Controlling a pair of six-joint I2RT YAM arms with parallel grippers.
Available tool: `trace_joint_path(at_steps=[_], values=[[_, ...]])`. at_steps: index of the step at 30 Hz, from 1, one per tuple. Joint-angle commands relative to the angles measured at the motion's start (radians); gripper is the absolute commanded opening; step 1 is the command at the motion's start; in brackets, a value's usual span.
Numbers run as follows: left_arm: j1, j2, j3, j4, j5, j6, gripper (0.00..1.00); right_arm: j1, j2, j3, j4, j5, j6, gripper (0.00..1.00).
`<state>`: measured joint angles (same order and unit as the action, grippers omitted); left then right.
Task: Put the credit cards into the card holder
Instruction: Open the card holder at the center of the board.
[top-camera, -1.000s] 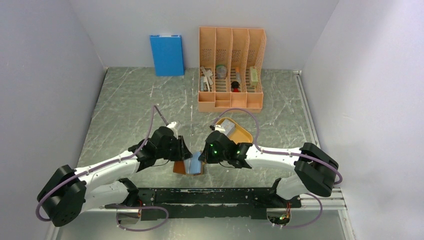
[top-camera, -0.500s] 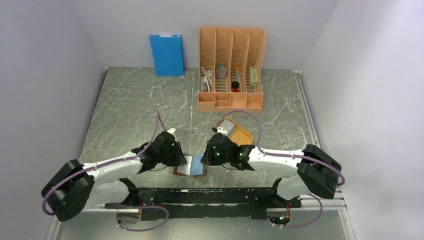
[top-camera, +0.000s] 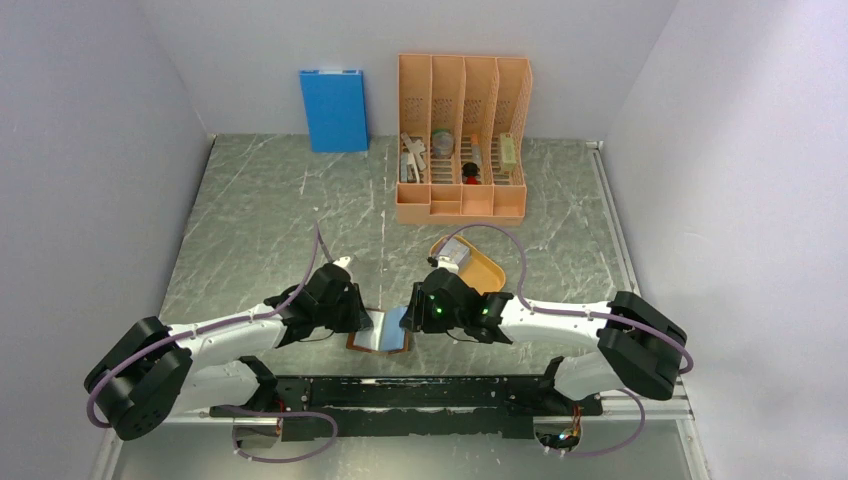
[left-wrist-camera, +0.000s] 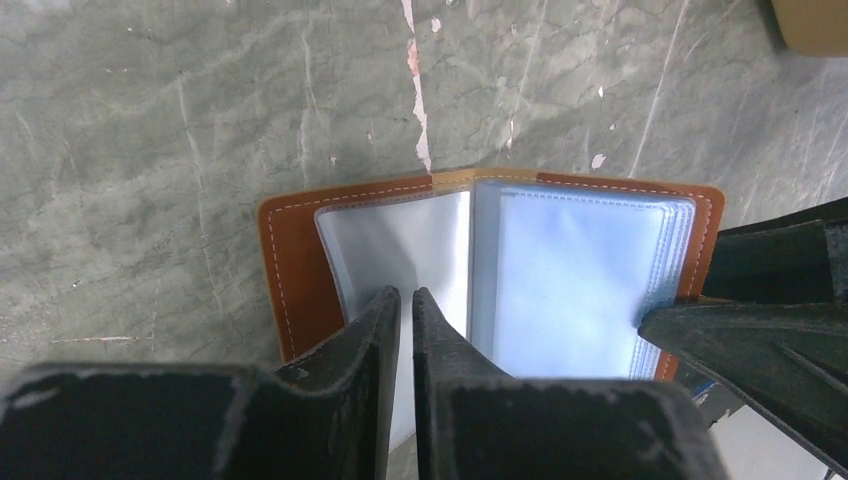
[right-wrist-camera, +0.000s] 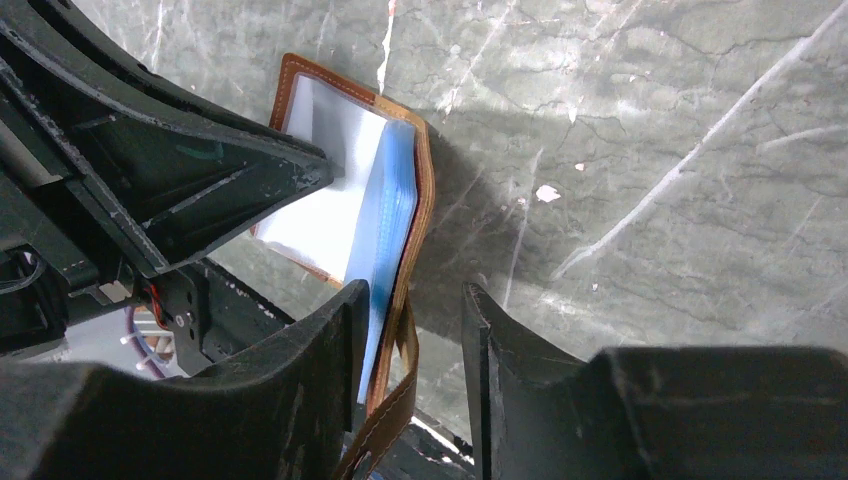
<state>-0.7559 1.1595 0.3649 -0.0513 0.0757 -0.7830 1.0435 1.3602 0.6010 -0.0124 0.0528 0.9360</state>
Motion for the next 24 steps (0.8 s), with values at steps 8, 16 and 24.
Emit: trace_joint_path(at_steps=[8,16,24], values=[[-0.006,0.017,-0.020,-0.004,-0.050,-0.008,0.08,-0.001,-0.039,-0.064,0.085,-0.035,0.051,0.34],[-0.006,0.041,-0.023,0.008,-0.047,-0.013,0.05,-0.001,-0.043,-0.082,0.121,-0.047,0.069,0.32],[-0.006,0.022,-0.017,0.019,-0.019,-0.012,0.09,-0.008,-0.030,-0.082,0.127,-0.067,0.068,0.02]])
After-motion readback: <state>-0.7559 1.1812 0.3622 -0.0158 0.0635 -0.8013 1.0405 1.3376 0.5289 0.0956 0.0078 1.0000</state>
